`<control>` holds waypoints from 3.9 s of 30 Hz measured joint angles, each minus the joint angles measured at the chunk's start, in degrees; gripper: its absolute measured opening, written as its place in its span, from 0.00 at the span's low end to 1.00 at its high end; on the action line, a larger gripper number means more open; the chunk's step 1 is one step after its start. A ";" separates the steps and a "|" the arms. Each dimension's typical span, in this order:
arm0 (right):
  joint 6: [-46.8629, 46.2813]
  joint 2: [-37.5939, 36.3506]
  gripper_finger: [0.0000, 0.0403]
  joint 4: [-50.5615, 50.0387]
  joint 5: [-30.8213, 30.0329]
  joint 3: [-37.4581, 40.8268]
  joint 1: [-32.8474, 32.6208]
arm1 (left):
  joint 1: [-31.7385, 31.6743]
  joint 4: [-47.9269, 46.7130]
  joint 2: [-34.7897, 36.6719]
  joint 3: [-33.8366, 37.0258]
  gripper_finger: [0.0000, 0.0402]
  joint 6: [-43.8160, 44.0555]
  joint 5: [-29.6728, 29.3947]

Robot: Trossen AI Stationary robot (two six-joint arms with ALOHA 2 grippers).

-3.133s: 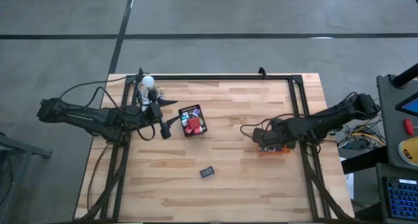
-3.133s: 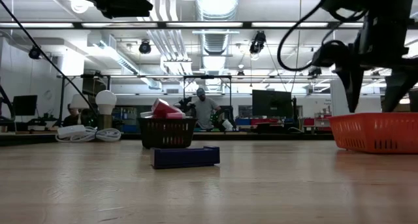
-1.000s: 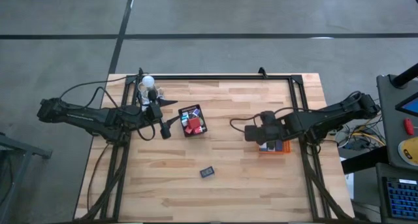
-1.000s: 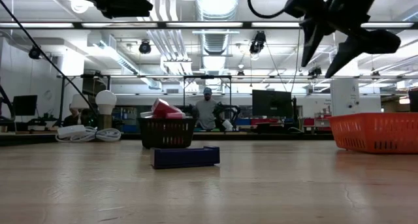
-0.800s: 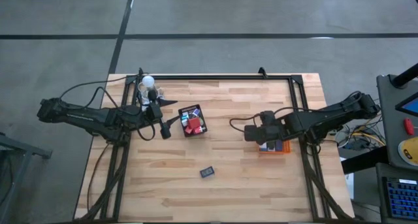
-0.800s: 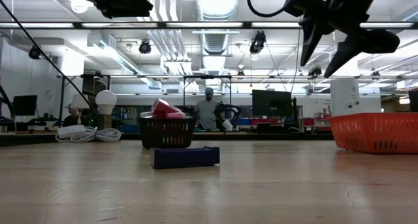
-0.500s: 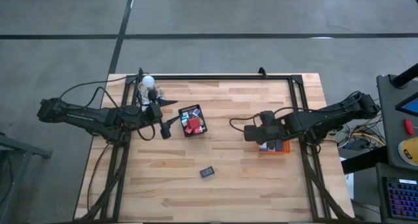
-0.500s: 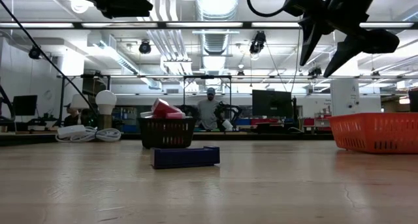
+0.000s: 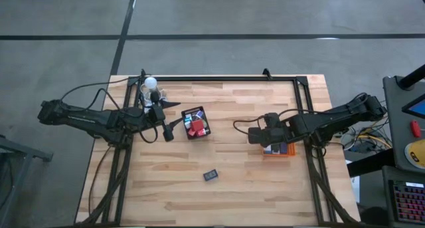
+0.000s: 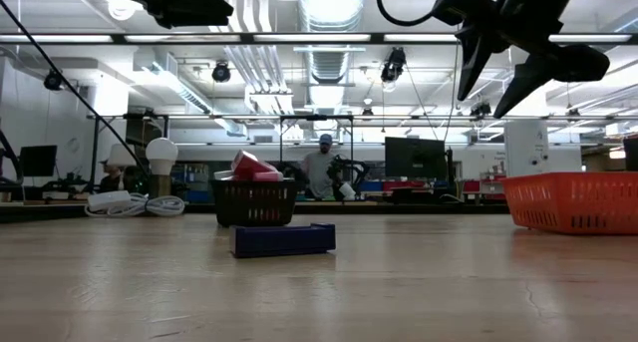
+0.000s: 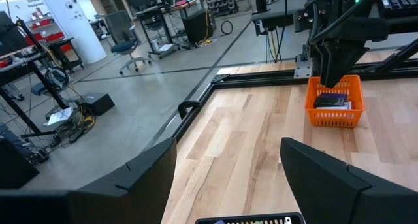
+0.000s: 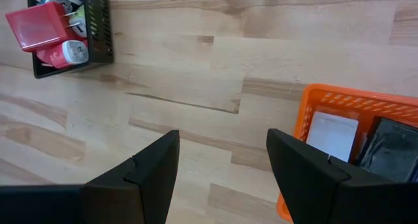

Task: Pick & Place Office items
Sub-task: Put the dark blue digital clock in the orange bin

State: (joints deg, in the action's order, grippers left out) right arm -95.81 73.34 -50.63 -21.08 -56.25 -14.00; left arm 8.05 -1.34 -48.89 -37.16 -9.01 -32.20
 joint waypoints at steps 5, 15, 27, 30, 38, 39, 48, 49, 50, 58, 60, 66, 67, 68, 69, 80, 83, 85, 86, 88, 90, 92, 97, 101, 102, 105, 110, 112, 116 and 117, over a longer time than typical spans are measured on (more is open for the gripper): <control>0.00 0.00 0.56 -0.02 0.00 0.02 0.00 | 0.00 0.00 -0.01 0.00 0.69 -0.01 -0.01; 0.04 0.00 0.56 -0.03 0.01 0.02 0.00 | -0.02 0.02 0.01 0.00 0.69 0.01 0.01; 0.31 0.00 0.56 -0.04 0.00 0.04 0.00 | 0.00 0.02 0.01 0.00 0.69 0.01 -0.01; 0.33 0.00 0.56 -0.04 0.00 0.04 0.00 | -0.01 0.01 -0.01 0.01 0.69 0.00 0.00; 0.80 0.00 0.56 0.48 0.02 0.07 0.00 | 0.00 0.00 0.01 0.00 0.69 0.01 0.01; 0.87 0.00 0.56 0.52 0.01 0.07 0.00 | 0.00 0.02 0.01 0.00 0.69 -0.01 -0.01; 1.74 0.33 0.56 2.16 -0.02 0.07 0.00 | 0.00 0.00 0.00 0.00 0.69 0.00 0.00; 1.71 0.56 0.56 2.15 -0.02 0.07 0.00 | 0.00 0.00 -0.01 0.00 0.69 -0.01 -0.01; 1.55 0.85 0.56 2.16 0.00 0.07 0.00 | -0.01 0.00 0.00 0.00 0.69 0.00 -0.01; 1.65 2.65 0.56 1.95 0.00 -1.12 0.02 | -0.02 0.01 0.01 0.01 0.69 -0.01 -0.01; 1.79 3.19 0.56 1.66 -0.02 -1.98 0.02 | -0.01 0.01 0.00 0.00 0.69 0.01 0.01; 3.27 4.80 0.56 1.12 -0.07 -4.15 0.02 | 0.00 0.00 -0.01 0.02 0.69 -0.01 -0.01; 3.33 5.11 0.56 0.92 -0.07 -4.45 0.02 | 0.00 0.00 0.01 0.00 0.69 -0.01 -0.01; 3.32 5.39 0.56 0.89 -0.09 -4.80 0.02 | -0.01 0.02 0.00 0.00 0.69 0.00 -0.01; 3.28 5.63 0.56 0.67 -0.09 -5.15 0.02 | -0.02 0.00 -0.01 0.02 0.69 0.01 0.01; 4.01 8.20 0.56 -1.94 -0.17 -8.84 0.35 | -0.02 -0.11 0.00 0.02 0.69 0.01 0.01; 5.23 8.22 0.56 -1.65 -0.43 -9.13 0.57 | 0.00 -0.18 -0.01 0.02 0.69 0.01 -0.01; 6.19 8.23 0.56 -1.43 -0.44 -9.14 0.82 | 0.00 -0.18 0.01 0.02 0.69 0.01 -0.01; 6.55 8.27 0.56 -1.26 -0.44 -9.14 1.03 | 0.00 -0.18 -0.01 0.02 0.69 -0.01 -0.01; 6.93 8.56 0.56 -0.70 -0.52 -9.14 1.41 | 0.00 -0.19 0.01 0.02 0.69 0.00 -0.01; 6.95 9.11 0.56 -0.62 -0.50 -9.11 1.61 | -0.01 -0.19 0.00 0.01 0.69 0.00 0.00; 6.95 9.42 0.56 -0.31 -0.46 -9.11 1.72 | -0.01 -0.20 0.00 0.02 0.69 0.01 0.01; 6.95 9.85 0.56 0.13 -0.09 -9.09 2.03 | 0.00 -0.20 0.00 0.01 0.69 -0.01 0.00; 6.95 10.05 0.56 0.55 -0.04 -9.09 2.09 | -0.02 -0.20 0.01 0.02 0.69 -0.01 0.01; 6.95 10.17 0.56 0.79 -0.04 -9.09 2.08 | -0.02 -0.20 0.00 0.02 0.69 0.00 -0.01; 7.32 10.21 0.56 1.64 0.07 -9.09 2.08 | -0.02 -0.20 -0.01 0.02 0.69 0.01 0.01; 9.31 10.26 0.56 3.32 0.07 -9.09 2.08 | 0.00 -0.20 -0.01 0.01 0.69 0.00 0.00; 9.85 10.27 0.56 3.52 0.04 -9.09 2.08 | -0.01 -0.20 -0.01 0.00 0.69 0.01 0.01; 13.82 10.84 0.56 5.53 -1.34 -8.87 2.05 | 0.00 -0.20 -0.01 0.02 0.69 0.01 -0.01; 14.78 11.06 0.56 6.24 -1.83 -8.84 2.05 | 0.00 -0.20 -0.01 0.00 0.69 0.01 -0.01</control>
State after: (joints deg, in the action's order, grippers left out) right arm -81.03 84.40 -44.40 -22.91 -65.09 -11.94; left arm 8.05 -1.54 -48.90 -37.17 -8.99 -32.20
